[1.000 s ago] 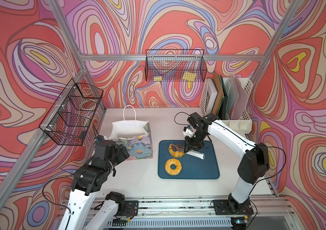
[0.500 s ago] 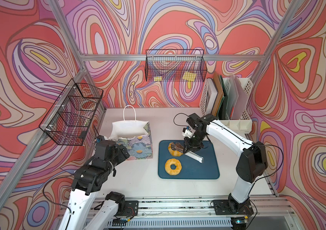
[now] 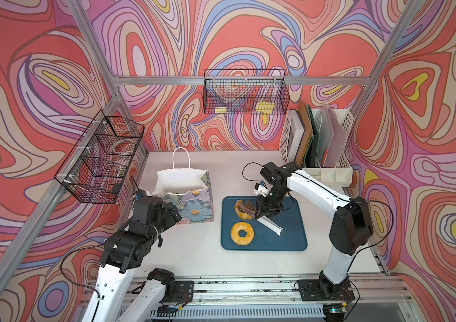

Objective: Pack bread into a paper bag
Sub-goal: Pick up the fake bread from the plate.

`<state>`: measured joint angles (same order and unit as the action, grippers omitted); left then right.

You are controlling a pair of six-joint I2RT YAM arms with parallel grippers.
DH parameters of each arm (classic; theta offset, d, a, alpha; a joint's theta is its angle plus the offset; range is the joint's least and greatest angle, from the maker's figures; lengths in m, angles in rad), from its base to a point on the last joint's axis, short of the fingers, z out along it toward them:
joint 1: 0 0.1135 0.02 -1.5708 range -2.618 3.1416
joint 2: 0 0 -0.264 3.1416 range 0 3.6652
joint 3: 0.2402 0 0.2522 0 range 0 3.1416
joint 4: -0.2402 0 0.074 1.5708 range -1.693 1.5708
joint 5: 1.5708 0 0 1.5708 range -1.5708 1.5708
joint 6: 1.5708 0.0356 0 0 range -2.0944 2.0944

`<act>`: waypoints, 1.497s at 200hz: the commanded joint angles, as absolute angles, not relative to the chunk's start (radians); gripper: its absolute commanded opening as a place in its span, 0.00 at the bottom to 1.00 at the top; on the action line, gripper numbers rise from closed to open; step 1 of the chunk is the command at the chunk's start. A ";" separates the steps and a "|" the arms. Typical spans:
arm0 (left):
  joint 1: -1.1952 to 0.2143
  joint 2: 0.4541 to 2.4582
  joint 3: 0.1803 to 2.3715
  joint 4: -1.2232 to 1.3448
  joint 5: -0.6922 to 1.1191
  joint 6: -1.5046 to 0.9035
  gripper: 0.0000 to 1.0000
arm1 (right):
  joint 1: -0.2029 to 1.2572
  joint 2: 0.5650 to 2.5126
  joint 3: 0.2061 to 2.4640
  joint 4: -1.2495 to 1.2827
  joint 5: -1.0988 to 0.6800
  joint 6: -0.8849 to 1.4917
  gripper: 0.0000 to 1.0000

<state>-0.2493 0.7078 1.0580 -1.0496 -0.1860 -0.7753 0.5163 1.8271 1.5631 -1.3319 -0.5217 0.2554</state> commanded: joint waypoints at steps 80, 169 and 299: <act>-0.252 0.710 1.063 -1.033 -0.193 -0.764 0.87 | 0.512 1.825 1.554 -1.331 -0.534 0.245 0.17; -0.251 0.708 1.075 -1.044 -0.193 -0.765 0.87 | 0.512 1.753 1.653 -1.358 -0.540 0.270 0.13; -0.251 0.724 1.083 -1.040 -0.187 -0.767 0.87 | 0.590 1.705 2.024 -1.404 -0.605 0.346 0.14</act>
